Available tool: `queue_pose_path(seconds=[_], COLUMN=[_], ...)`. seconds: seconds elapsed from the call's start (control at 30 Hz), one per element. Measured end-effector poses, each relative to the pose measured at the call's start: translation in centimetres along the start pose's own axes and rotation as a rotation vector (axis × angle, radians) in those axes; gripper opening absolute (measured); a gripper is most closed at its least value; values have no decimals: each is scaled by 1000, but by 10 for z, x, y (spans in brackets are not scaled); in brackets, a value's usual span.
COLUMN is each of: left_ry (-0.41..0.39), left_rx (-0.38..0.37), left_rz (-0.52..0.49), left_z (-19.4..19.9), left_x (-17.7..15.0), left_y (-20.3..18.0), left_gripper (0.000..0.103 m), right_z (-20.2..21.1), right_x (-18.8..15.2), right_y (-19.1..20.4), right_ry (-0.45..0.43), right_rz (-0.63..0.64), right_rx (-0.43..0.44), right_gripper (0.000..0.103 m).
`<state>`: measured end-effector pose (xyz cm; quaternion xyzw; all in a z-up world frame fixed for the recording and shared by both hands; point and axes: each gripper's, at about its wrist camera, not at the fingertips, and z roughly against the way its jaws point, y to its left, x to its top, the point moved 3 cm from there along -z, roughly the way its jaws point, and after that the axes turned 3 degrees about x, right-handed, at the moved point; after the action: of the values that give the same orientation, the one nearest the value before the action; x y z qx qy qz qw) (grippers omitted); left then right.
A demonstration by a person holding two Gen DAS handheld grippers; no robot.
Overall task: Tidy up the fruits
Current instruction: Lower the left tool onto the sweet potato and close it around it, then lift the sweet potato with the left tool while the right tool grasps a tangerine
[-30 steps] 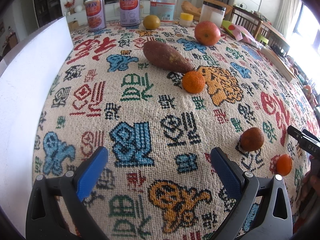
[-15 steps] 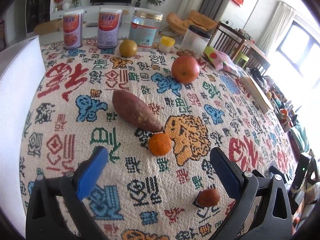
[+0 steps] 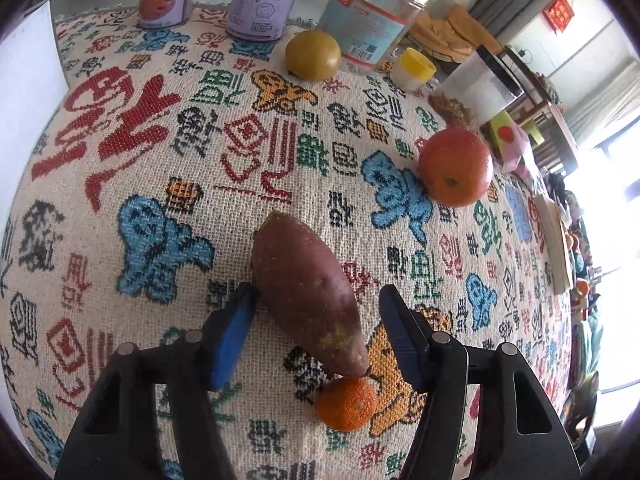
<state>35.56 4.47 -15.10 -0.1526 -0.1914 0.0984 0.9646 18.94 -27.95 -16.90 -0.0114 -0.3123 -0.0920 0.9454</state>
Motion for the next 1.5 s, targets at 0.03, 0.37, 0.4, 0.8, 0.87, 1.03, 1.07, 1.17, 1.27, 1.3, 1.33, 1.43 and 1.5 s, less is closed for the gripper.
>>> queue_pose_path(seconds=[0.03, 0.37, 0.4, 0.8, 0.87, 1.03, 1.07, 1.17, 1.27, 1.3, 1.33, 1.43, 1.5], left_ry=[-6, -103, -119, -165, -161, -137, -131, -116, -71, -48, -31, -11, -45], left_rx=[-2, -21, -31, -90, -96, -114, -116, -127, -136, -133, -121, -45, -7], left_rz=[4, -26, -19, -61, -98, -187, -203, -232, -270, -291, -317, -417, -471], left_z=[1, 21, 28, 88, 97, 121, 125, 134, 135, 132, 129, 114, 109], left_x=[-1, -6, -7, -60, -75, -110, -116, -129, -141, -144, -148, -159, -163], left_y=[2, 13, 17, 46, 42, 37, 37, 37, 35, 33, 31, 18, 10], left_gripper=[62, 47, 45, 39, 39, 39, 39, 39, 39, 39, 39, 39, 39], right_z=[0, 0, 0, 0, 0, 0, 0, 1, 14, 23, 34, 62, 68], right_x=[0, 0, 0, 0, 0, 0, 0, 0, 0, 0, -1, -12, -25], right_y=[0, 0, 0, 0, 0, 0, 0, 0, -6, -5, 0, 32, 57], right_ry=[0, 0, 0, 0, 0, 0, 0, -2, -50, -72, -98, -105, -56], right_rz=[0, 0, 0, 0, 0, 0, 0, -4, -72, -97, -94, 75, 198], right_rx=[0, 0, 0, 1, 1, 1, 1, 8, 161, 271, 362, 475, 466], right_gripper=[103, 103, 103, 103, 103, 103, 103, 103, 103, 103, 103, 103, 102])
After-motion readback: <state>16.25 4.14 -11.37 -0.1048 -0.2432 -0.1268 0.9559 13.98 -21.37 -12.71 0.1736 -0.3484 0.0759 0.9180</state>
